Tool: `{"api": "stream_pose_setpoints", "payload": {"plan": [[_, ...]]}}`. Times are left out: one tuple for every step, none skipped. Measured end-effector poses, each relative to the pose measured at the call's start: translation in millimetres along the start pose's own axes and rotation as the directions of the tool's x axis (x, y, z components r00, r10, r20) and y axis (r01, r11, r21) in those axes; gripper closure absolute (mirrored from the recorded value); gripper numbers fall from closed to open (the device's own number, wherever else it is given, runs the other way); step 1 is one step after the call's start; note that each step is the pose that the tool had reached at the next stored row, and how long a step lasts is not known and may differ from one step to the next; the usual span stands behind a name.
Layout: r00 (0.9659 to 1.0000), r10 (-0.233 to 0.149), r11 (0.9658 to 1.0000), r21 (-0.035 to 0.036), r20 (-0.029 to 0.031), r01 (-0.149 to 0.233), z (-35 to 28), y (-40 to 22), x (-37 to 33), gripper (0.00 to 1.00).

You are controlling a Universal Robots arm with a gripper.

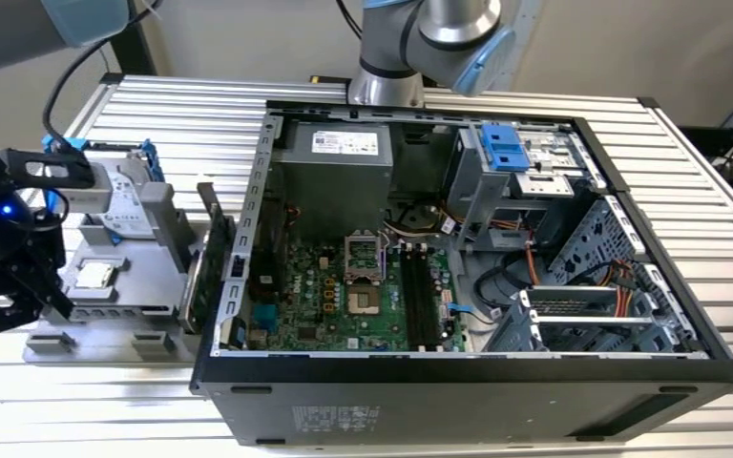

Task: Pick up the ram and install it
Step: 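Pick up the ram and move it above insertion slot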

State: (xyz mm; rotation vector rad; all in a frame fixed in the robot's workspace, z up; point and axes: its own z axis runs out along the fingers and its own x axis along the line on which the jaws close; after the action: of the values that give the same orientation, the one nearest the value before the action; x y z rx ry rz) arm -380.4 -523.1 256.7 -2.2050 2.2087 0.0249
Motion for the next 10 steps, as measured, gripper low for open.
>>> {"api": "stream_pose_setpoints", "payload": {"plan": [[1.0, 0.0, 1.0, 0.0, 0.0, 0.0, -1.1, 0.0, 0.0, 1.0], [1.0, 0.0, 1.0, 0.0, 0.0, 0.0, -2.3, 0.0, 0.0, 1.0], [1.0, 0.0, 1.0, 0.0, -0.0001, 0.0, -3.4, 0.0, -0.1, 1.0], [1.0, 0.0, 1.0, 0.0, 0.0, 0.0, -4.4, 0.0, -0.1, 1.0], [1.0, 0.0, 1.0, 0.0, 0.0, 0.0, -5.4, 0.0, -0.1, 1.0], [1.0, 0.0, 1.0, 0.0, 0.0, 0.0, -6.4, 0.0, -0.2, 1.0], [1.0, 0.0, 1.0, 0.0, 0.0, 0.0, -7.4, 0.0, -0.2, 1.0], [1.0, 0.0, 1.0, 0.0, 0.0, 0.0, -8.4, 0.0, -0.2, 1.0], [1.0, 0.0, 1.0, 0.0, -0.0001, 0.0, -9.4, 0.0, -0.2, 1.0], [1.0, 0.0, 1.0, 0.0, -0.0001, 0.0, -10.6, 0.0, -0.3, 1.0]]}}
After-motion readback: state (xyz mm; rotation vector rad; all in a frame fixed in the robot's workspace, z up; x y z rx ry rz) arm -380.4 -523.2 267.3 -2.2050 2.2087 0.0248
